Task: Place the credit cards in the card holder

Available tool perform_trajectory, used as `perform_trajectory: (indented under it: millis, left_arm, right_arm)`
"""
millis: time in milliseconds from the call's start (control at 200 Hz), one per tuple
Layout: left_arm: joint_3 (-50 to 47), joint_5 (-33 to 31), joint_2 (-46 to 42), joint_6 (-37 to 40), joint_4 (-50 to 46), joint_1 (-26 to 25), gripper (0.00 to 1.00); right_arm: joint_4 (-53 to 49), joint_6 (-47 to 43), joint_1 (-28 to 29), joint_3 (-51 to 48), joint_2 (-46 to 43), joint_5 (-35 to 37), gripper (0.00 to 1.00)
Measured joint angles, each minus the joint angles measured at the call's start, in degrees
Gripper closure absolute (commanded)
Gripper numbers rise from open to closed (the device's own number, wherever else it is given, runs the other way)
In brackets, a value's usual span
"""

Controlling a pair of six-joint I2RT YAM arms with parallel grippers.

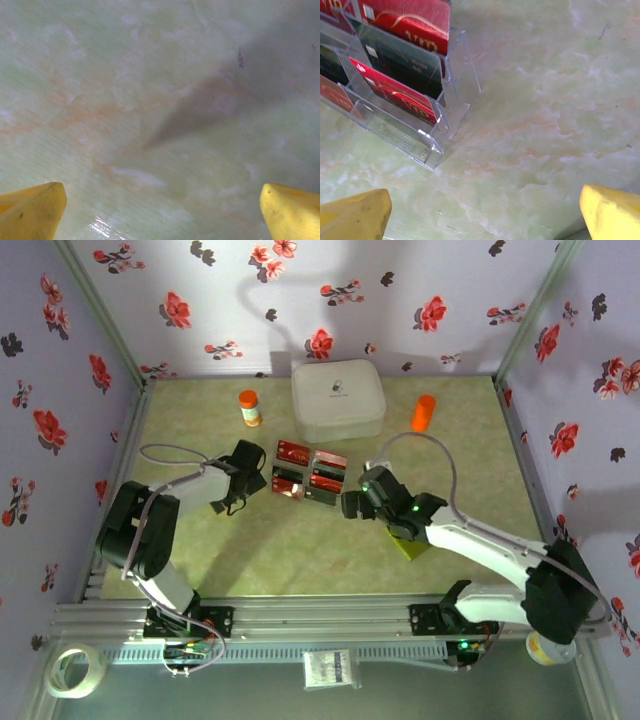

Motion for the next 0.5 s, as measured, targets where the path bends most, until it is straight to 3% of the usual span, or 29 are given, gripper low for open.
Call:
perform_trajectory:
  millis: [500]
  left_arm:
    - [1.2, 0.5, 0.0, -0.5, -1.0, -7.1, 0.00]
  right_arm:
    - [-3.4, 4.3, -5.4, -7.4, -10.3, -5.9, 0.03]
